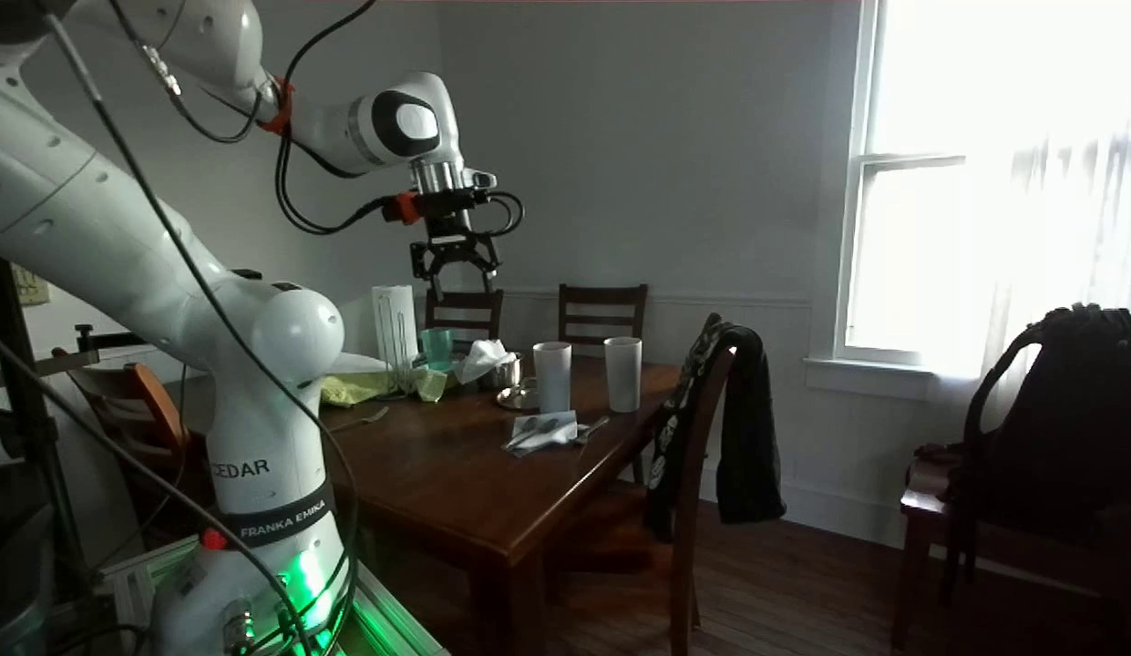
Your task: Remove the white towel from the pot and put it on the table
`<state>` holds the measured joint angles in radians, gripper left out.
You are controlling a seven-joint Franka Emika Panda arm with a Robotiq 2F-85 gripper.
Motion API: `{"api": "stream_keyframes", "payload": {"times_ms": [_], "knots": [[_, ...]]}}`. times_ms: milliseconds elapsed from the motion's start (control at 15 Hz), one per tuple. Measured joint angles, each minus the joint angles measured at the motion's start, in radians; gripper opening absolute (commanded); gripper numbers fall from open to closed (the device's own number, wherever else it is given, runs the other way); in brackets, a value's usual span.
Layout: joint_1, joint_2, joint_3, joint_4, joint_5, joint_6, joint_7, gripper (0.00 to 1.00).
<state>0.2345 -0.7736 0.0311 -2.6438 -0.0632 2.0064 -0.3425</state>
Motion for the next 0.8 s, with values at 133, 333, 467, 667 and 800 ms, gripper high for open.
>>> {"api": "stream_keyframes", "payload": {"times_ms": [133, 333, 467, 667, 800], "knots": [[0.048, 0.092, 0.07, 0.057, -0.001, 0.041, 0.023, 1.0], [0.06, 0.268, 0.149, 0.178, -0.015, 0.1, 0.028, 1.0], [0.06, 0.388, 0.182, 0.271, -0.036, 0.122, 0.028, 1.0], [0.06, 0.575, 0.228, 0.425, -0.069, 0.139, 0.043, 1.0], [0.063, 0.696, 0.26, 0.522, -0.077, 0.159, 0.06, 1.0]]}}
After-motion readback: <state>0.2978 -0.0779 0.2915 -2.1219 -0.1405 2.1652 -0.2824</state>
